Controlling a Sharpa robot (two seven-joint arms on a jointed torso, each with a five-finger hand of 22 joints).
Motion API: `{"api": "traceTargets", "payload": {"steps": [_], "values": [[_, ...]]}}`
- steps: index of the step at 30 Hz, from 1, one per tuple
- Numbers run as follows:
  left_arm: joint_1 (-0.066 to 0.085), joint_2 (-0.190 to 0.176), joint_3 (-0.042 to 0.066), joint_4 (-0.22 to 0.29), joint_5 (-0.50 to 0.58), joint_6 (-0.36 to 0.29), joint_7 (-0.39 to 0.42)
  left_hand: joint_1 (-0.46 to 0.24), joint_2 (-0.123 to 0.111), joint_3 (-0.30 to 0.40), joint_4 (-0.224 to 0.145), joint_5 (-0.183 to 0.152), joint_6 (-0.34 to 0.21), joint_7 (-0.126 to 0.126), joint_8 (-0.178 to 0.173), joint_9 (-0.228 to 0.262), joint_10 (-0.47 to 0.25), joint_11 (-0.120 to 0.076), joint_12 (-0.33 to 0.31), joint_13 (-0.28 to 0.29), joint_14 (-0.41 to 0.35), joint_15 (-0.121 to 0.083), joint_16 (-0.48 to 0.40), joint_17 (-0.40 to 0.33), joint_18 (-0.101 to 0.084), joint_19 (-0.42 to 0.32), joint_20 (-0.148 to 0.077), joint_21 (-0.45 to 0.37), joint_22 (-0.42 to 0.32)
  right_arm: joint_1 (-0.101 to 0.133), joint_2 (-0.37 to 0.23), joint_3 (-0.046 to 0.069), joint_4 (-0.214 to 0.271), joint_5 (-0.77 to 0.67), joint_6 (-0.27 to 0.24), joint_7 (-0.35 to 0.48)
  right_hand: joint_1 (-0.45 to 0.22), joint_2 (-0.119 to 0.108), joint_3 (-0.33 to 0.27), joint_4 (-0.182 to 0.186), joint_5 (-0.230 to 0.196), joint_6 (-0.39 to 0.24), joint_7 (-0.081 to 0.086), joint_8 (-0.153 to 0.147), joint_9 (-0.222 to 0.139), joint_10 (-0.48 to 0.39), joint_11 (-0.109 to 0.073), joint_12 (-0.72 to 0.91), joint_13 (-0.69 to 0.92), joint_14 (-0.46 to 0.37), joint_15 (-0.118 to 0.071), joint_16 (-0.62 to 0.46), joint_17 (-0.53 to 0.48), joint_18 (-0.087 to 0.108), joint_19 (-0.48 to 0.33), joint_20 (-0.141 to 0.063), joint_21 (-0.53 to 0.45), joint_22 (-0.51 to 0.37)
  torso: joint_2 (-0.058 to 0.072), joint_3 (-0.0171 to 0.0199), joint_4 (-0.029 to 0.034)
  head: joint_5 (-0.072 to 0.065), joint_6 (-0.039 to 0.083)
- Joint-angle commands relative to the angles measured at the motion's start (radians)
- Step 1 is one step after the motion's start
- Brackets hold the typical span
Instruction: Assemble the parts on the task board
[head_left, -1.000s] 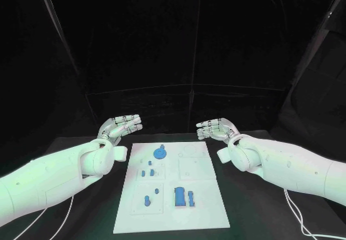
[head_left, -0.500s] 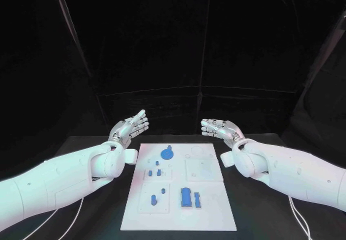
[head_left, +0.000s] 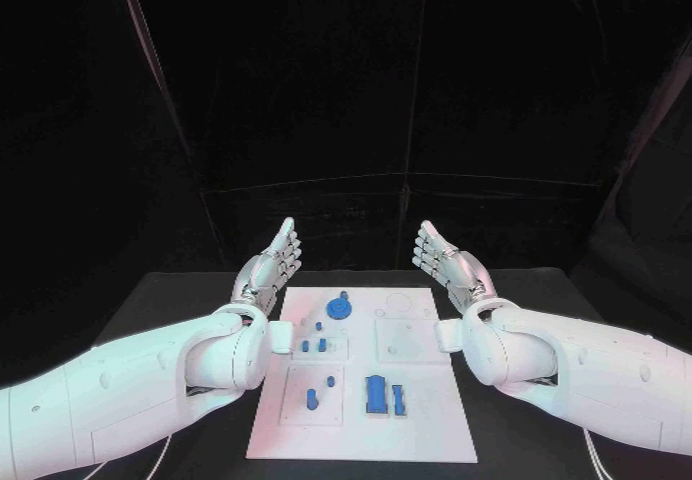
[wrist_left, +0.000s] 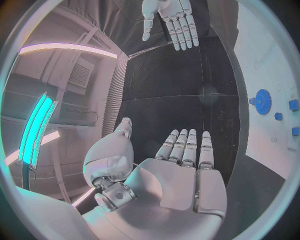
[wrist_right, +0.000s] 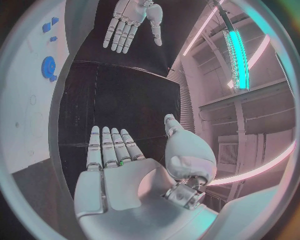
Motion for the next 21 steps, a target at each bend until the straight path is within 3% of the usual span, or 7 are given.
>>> {"api": "traceTargets", "payload": {"steps": [1, 2, 3, 7, 8, 21], "values": [[-0.001, -0.003, 0.004, 0.016, -0.054, -0.107, 0.023, -0.145, 0.001, -0.023, -0.001, -0.008, -0.098, -0.015, -0.004, -0.002, -0.102, -0.017, -0.007, -0.002, -0.097, -0.010, -0.018, -0.003, -0.059, -0.076, -0.085, -0.004, -0.075, -0.001, -0.006, 0.003, 0.023, 0.061, -0.112, 0.056, -0.158, 0.001, -0.033, 0.001, -0.012, -0.103, -0.016, -0.004, -0.004, -0.117, -0.005, -0.007, -0.002, -0.123, -0.001, -0.008, -0.006, -0.060, -0.100, -0.015, -0.041, -0.034, 0.000, 0.0004, 0.0001, 0.000, 0.000], [-0.001, -0.003, 0.004, 0.017, -0.054, -0.108, 0.024, -0.153, 0.001, -0.023, -0.001, -0.008, -0.103, -0.015, -0.004, -0.002, -0.107, -0.017, -0.007, -0.002, -0.103, -0.010, -0.018, -0.003, -0.059, -0.081, -0.085, -0.004, -0.075, -0.001, -0.007, 0.004, 0.025, 0.062, -0.115, 0.056, -0.168, 0.001, -0.035, 0.001, -0.012, -0.110, -0.016, -0.004, -0.004, -0.124, -0.005, -0.007, -0.002, -0.131, -0.001, -0.008, -0.006, -0.060, -0.106, -0.015, -0.044, -0.036, 0.000, 0.0004, 0.0001, 0.000, 0.000], [-0.001, -0.003, 0.004, 0.017, -0.054, -0.108, 0.024, -0.165, 0.001, -0.023, -0.001, -0.008, -0.111, -0.015, -0.004, -0.002, -0.116, -0.017, -0.007, -0.002, -0.111, -0.010, -0.018, -0.003, -0.059, -0.088, -0.085, -0.004, -0.075, -0.001, -0.008, 0.004, 0.026, 0.062, -0.116, 0.057, -0.181, 0.001, -0.106, 0.001, -0.012, -0.118, -0.016, -0.004, -0.004, -0.134, -0.005, -0.007, -0.002, -0.141, -0.001, -0.008, -0.006, -0.060, -0.114, -0.015, -0.047, -0.108, 0.000, 0.0004, 0.0001, 0.000, 0.000], [-0.001, -0.003, 0.004, 0.017, -0.054, -0.108, 0.024, -0.215, 0.001, -0.023, -0.001, -0.008, -0.145, -0.015, -0.004, -0.002, -0.152, -0.017, -0.007, -0.002, -0.145, -0.010, -0.018, -0.003, -0.059, -0.112, -0.085, -0.004, -0.075, -0.001, -0.008, 0.004, 0.026, 0.062, -0.116, 0.057, -0.232, 0.001, -0.106, 0.001, -0.012, -0.151, -0.016, -0.004, -0.004, -0.172, -0.005, -0.007, -0.002, -0.181, -0.001, -0.008, -0.006, -0.060, -0.146, -0.015, -0.061, -0.108, 0.000, 0.0004, 0.0001, 0.000, 0.000], [-0.001, -0.003, 0.004, 0.017, -0.054, -0.108, 0.024, -0.222, 0.001, -0.023, -0.001, -0.008, -0.150, -0.015, -0.004, -0.002, -0.156, -0.017, -0.007, -0.002, -0.150, -0.010, -0.018, -0.003, -0.059, -0.115, -0.085, -0.004, -0.075, -0.001, -0.008, 0.004, 0.026, 0.062, -0.116, 0.057, -0.243, 0.001, -0.106, 0.001, -0.012, -0.159, -0.016, -0.004, -0.004, -0.180, -0.005, -0.007, -0.002, -0.189, -0.001, -0.008, -0.006, -0.060, -0.154, -0.015, -0.132, -0.108, 0.000, 0.0004, 0.0001, 0.000, 0.000], [-0.001, -0.003, 0.004, 0.017, -0.054, -0.108, 0.024, -0.320, 0.001, -0.023, -0.001, -0.008, -0.214, -0.015, -0.004, -0.002, -0.223, -0.017, -0.007, -0.002, -0.213, -0.010, -0.018, -0.003, -0.059, -0.164, -0.085, -0.004, -0.075, -0.001, -0.008, 0.004, 0.026, 0.062, -0.116, 0.057, -0.352, 0.001, -0.106, 0.001, -0.012, -0.227, -0.016, -0.004, -0.004, -0.261, -0.005, -0.007, -0.002, -0.274, -0.001, -0.008, -0.006, -0.060, -0.222, -0.015, -0.132, -0.108, 0.000, 0.0004, 0.0001, 0.000, 0.000]]}}
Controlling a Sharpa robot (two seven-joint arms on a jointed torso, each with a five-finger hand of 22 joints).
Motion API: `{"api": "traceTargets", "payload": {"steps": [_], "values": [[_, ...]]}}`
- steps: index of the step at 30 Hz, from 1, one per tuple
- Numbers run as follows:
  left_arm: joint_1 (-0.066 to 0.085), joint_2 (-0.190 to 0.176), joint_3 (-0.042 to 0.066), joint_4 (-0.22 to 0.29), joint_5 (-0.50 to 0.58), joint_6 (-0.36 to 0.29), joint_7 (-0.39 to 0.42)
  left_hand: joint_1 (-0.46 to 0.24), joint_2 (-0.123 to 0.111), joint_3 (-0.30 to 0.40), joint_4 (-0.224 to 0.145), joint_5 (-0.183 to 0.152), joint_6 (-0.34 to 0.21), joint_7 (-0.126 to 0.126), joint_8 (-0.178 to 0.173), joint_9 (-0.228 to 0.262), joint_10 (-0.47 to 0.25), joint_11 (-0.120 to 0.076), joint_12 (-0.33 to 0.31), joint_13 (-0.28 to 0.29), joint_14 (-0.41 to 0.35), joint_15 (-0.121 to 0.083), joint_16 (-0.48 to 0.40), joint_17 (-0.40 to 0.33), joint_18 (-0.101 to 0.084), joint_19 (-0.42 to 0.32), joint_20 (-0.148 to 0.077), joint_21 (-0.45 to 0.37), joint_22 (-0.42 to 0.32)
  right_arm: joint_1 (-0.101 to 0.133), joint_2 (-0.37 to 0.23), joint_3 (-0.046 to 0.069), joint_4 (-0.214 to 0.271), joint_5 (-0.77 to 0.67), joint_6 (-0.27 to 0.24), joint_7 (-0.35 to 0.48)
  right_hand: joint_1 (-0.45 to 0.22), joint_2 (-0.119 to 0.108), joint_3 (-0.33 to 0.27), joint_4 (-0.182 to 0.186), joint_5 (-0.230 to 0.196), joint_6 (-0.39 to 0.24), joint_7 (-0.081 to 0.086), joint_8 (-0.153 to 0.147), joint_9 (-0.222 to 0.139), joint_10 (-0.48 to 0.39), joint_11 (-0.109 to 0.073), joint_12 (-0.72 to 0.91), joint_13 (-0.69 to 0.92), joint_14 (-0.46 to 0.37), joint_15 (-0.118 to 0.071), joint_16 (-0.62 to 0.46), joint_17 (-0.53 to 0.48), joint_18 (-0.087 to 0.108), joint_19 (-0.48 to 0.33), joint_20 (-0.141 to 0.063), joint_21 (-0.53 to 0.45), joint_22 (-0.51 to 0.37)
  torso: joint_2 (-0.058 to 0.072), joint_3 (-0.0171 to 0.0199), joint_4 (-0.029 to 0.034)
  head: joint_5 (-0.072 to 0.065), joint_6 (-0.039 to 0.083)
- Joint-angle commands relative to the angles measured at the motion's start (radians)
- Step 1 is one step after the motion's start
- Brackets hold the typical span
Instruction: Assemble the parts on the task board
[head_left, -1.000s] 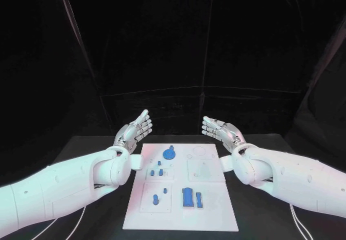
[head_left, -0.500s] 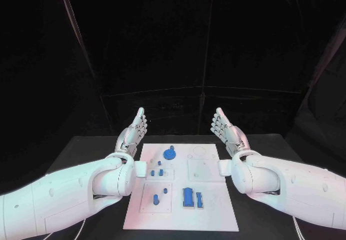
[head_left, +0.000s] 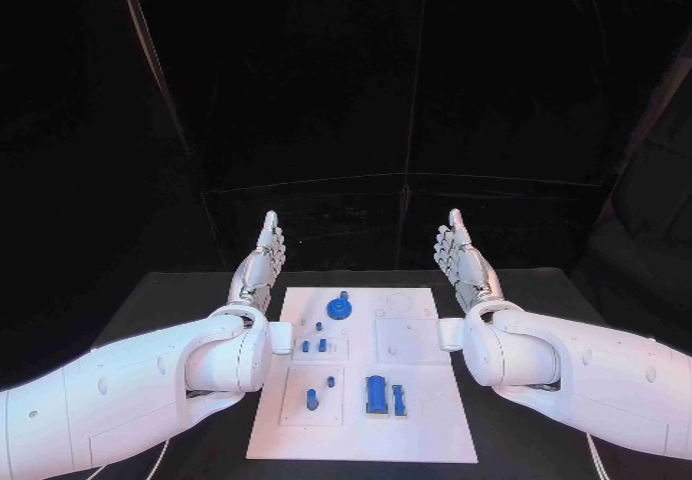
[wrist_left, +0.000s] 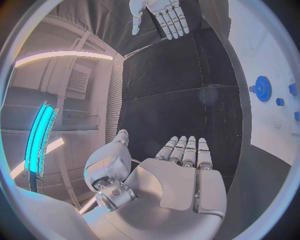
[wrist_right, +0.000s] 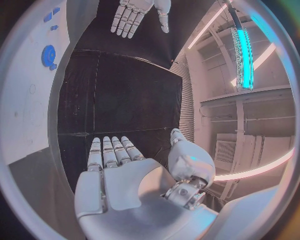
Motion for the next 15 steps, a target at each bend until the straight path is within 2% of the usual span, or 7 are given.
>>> {"api": "traceTargets", "payload": {"steps": [1, 2, 7, 8, 10, 11, 15], "values": [[0.002, 0.000, 0.002, 0.002, -0.016, -0.010, 0.021, -0.062, 0.000, -0.007, 0.001, -0.004, -0.041, 0.001, -0.004, -0.002, -0.042, 0.000, -0.003, -0.001, -0.044, 0.001, -0.007, -0.001, -0.021, -0.034, -0.003, -0.004, -0.003, 0.002, 0.000, 0.001, 0.003, 0.003, -0.012, 0.017, -0.070, 0.000, -0.012, -0.001, -0.006, -0.047, 0.001, -0.004, -0.001, -0.051, -0.002, -0.004, -0.002, -0.055, 0.000, -0.005, -0.001, -0.013, -0.045, 0.000, -0.014, -0.005, 0.000, 0.0000, -0.0001, 0.000, 0.000], [0.002, 0.000, 0.002, 0.002, -0.016, -0.010, 0.021, -0.067, 0.000, -0.007, 0.001, -0.004, -0.045, 0.001, -0.004, -0.002, -0.045, 0.000, -0.003, -0.001, -0.046, 0.001, -0.007, -0.001, -0.021, -0.105, -0.003, -0.004, -0.003, 0.002, 0.000, 0.001, 0.003, 0.003, -0.012, 0.017, -0.076, 0.000, -0.012, -0.001, -0.006, -0.050, 0.001, -0.004, -0.001, -0.054, -0.002, -0.004, -0.002, -0.058, 0.000, -0.005, -0.001, -0.013, -0.047, 0.000, -0.014, -0.005, 0.000, 0.0000, -0.0001, 0.000, 0.000], [0.002, 0.000, 0.002, 0.002, -0.016, -0.010, 0.021, -0.086, 0.000, -0.007, 0.001, -0.004, -0.057, 0.001, -0.004, -0.002, -0.060, 0.000, -0.003, -0.001, -0.059, 0.001, -0.007, -0.001, -0.021, -0.105, -0.003, -0.004, -0.003, 0.002, 0.000, 0.001, 0.003, 0.003, -0.012, 0.017, -0.097, 0.000, -0.012, -0.001, -0.006, -0.061, 0.001, -0.004, -0.001, -0.071, -0.002, -0.004, -0.002, -0.075, 0.000, -0.005, -0.001, -0.013, -0.063, 0.000, -0.014, -0.005, 0.000, 0.0000, -0.0001, 0.000, 0.000], [0.002, 0.000, 0.002, 0.002, -0.016, -0.010, 0.021, -0.099, 0.000, -0.007, 0.001, -0.004, -0.128, 0.001, -0.004, -0.002, -0.133, 0.000, -0.003, -0.001, -0.130, 0.001, -0.007, -0.001, -0.021, -0.105, -0.003, -0.004, -0.003, 0.002, 0.000, 0.001, 0.003, 0.003, -0.012, 0.017, -0.115, 0.000, -0.012, -0.001, -0.006, -0.141, 0.001, -0.004, -0.001, -0.086, -0.002, -0.004, -0.002, -0.090, 0.000, -0.005, -0.001, -0.013, -0.137, 0.000, -0.014, -0.005, 0.000, 0.0000, -0.0001, 0.000, 0.000], [0.002, 0.000, 0.002, 0.002, -0.016, -0.010, 0.021, -0.189, 0.000, -0.007, 0.001, -0.004, -0.128, 0.001, -0.004, -0.002, -0.133, 0.000, -0.003, -0.001, -0.130, 0.001, -0.007, -0.001, -0.021, -0.105, -0.003, -0.004, -0.003, 0.002, 0.000, 0.001, 0.003, 0.003, -0.012, 0.017, -0.144, 0.000, -0.012, -0.001, -0.006, -0.141, 0.001, -0.004, -0.001, -0.160, -0.002, -0.004, -0.002, -0.167, 0.000, -0.005, -0.001, -0.013, -0.137, 0.000, -0.014, -0.005, 0.000, 0.0000, -0.0001, 0.000, 0.000], [0.002, 0.000, 0.002, 0.002, -0.016, -0.010, 0.021, -0.189, 0.000, -0.007, 0.001, -0.004, -0.128, 0.001, -0.004, -0.002, -0.133, 0.000, -0.003, -0.001, -0.130, 0.001, -0.007, -0.001, -0.021, -0.105, -0.003, -0.004, -0.003, 0.002, 0.000, 0.001, 0.003, 0.003, -0.012, 0.017, -0.216, 0.000, -0.012, -0.001, -0.006, -0.141, 0.001, -0.004, -0.001, -0.160, -0.002, -0.004, -0.002, -0.167, 0.000, -0.005, -0.001, -0.013, -0.137, 0.000, -0.014, -0.005, 0.000, 0.0000, -0.0001, 0.000, 0.000], [0.002, 0.000, 0.002, 0.002, -0.016, -0.010, 0.021, -0.189, 0.000, -0.007, 0.001, -0.004, -0.128, 0.001, -0.004, -0.002, -0.133, 0.000, -0.003, -0.001, -0.130, 0.001, -0.007, -0.001, -0.021, -0.105, -0.003, -0.004, -0.003, 0.002, 0.000, 0.001, 0.003, 0.003, -0.012, 0.017, -0.216, 0.000, -0.012, -0.001, -0.006, -0.141, 0.001, -0.004, -0.001, -0.160, -0.002, -0.004, -0.002, -0.167, 0.000, -0.005, -0.001, -0.013, -0.137, 0.000, -0.014, -0.005, 0.000, 0.0000, -0.0001, 0.000, 0.000]]}}
